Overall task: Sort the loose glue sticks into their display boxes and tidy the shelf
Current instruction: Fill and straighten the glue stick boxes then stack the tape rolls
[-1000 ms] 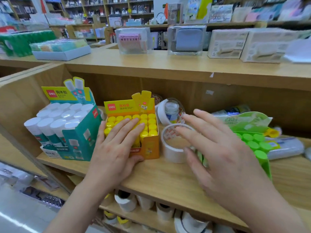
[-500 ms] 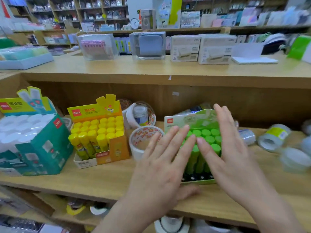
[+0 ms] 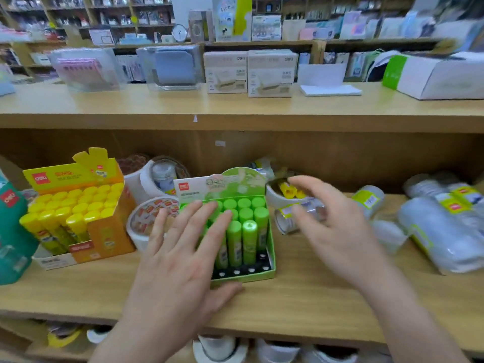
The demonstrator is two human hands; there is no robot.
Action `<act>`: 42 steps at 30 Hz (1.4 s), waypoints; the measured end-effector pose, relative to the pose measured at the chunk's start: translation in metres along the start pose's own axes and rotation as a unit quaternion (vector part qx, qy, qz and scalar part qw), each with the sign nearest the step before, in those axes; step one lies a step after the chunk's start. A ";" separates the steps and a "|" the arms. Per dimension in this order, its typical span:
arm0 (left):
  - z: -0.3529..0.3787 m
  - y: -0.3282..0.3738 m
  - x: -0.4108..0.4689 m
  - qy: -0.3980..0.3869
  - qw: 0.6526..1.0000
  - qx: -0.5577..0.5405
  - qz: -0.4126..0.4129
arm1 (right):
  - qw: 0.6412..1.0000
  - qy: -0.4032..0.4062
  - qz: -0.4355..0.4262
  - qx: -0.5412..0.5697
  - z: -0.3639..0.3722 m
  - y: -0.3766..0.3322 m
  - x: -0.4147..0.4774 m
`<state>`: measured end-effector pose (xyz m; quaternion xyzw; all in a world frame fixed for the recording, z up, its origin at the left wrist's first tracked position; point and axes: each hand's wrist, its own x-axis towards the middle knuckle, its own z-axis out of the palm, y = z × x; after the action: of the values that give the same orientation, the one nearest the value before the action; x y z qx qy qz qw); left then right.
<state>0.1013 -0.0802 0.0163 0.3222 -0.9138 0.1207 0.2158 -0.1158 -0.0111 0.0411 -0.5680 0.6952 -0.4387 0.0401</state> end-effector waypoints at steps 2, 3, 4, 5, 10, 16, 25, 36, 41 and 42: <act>-0.005 0.020 0.004 0.055 0.997 -0.037 0.026 | 0.993 -0.038 0.022 -0.114 -0.017 0.018 0.021; -0.006 0.034 0.007 0.088 0.994 -0.057 0.042 | 0.983 -0.073 0.037 -0.163 -0.021 0.026 0.032; -0.006 0.050 0.011 0.114 0.989 -0.073 0.059 | 0.971 -0.111 0.051 -0.206 -0.021 0.031 0.041; -0.004 0.065 0.016 0.130 0.986 -0.080 0.073 | 0.957 -0.147 0.063 -0.241 -0.018 0.035 0.050; 0.021 0.106 0.043 0.043 0.996 -0.022 0.076 | 0.893 -0.274 0.043 -0.355 0.001 0.037 0.079; 0.051 0.115 0.068 -0.003 0.998 0.062 0.022 | 0.891 -0.308 0.027 -0.333 0.002 0.041 0.098; 0.054 0.116 0.070 -0.029 0.997 0.067 0.025 | 0.922 -0.257 -0.019 -0.289 -0.007 0.048 0.102; 0.054 0.115 0.070 -0.021 0.999 0.000 0.033 | 0.956 -0.210 0.032 -0.204 -0.027 0.050 0.089; 0.051 0.118 0.068 0.009 0.995 -0.100 0.016 | 0.995 -0.091 0.027 -0.011 -0.052 0.065 0.059; 0.052 0.119 0.067 0.035 0.989 -0.142 -0.005 | 0.992 -0.092 0.030 0.082 -0.056 0.064 0.048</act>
<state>-0.0386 -0.0439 -0.0070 0.2884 -0.9120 0.0002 0.2916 -0.2123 -0.0207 0.0546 -0.5794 0.6669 -0.4391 0.1638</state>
